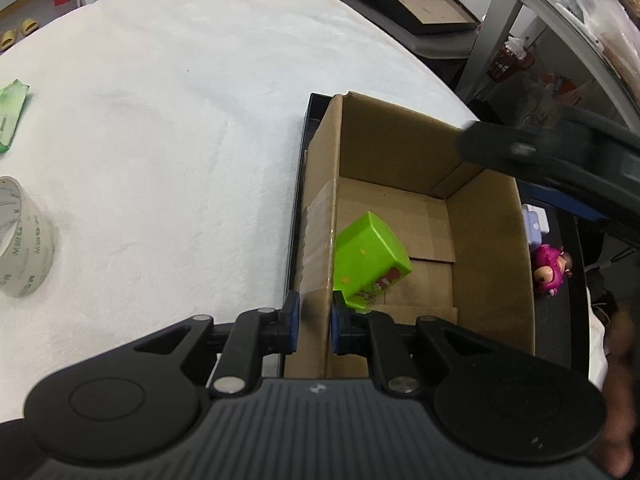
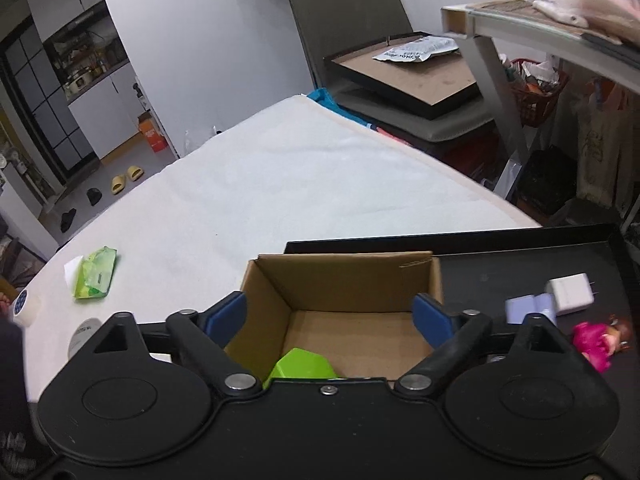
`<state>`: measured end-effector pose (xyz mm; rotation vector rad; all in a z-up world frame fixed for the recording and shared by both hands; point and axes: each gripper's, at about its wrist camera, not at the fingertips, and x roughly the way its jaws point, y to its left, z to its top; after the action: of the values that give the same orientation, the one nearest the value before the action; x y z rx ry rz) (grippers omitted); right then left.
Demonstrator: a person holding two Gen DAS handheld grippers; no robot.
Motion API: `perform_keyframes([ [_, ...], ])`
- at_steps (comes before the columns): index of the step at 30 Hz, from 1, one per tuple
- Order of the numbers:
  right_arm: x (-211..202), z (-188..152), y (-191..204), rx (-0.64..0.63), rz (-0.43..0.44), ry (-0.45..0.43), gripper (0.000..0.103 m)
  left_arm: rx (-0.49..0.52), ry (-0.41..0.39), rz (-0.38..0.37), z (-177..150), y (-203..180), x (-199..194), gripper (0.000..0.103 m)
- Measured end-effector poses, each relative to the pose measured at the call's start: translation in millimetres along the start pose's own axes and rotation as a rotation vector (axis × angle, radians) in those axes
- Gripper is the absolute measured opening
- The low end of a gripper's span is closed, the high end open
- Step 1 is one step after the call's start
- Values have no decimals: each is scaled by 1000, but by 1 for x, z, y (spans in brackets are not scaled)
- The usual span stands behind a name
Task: Organize rigid objects
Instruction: 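Carry the green container into the box and open the right gripper, then move the right gripper to the pink dinosaur figure and grasp it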
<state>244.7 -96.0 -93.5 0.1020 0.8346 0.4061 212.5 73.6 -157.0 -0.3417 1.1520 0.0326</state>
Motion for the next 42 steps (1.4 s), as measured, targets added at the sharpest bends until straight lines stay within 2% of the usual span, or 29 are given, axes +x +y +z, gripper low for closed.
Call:
perform_keyframes([
  [3, -13, 0, -10, -14, -20, -1, 97, -9, 10, 3, 0, -2, 1, 14],
  [8, -32, -9, -29, -19, -49, -19, 100, -10, 10, 18, -2, -7, -2, 22],
  [11, -39, -13, -41, -4, -56, -42, 102, -1, 8, 34, -3, -12, -4, 28],
  [13, -42, -18, -52, 17, -65, -67, 103, 7, 10, 46, -4, -16, -3, 38],
  [19, -46, -42, -96, 134, -83, -136, 103, 59, 2, 91, -7, -33, -2, 50],
  [24, -40, -57, -126, 176, -120, -119, 103, 84, -5, 140, -8, -45, 0, 61],
  [30, -33, -61, -163, 295, -138, -98, 103, 74, 4, 190, -5, -52, 5, 63],
  [42, 8, -67, -210, 374, -165, 0, 102, 84, -9, 298, 1, -80, 17, 65],
])
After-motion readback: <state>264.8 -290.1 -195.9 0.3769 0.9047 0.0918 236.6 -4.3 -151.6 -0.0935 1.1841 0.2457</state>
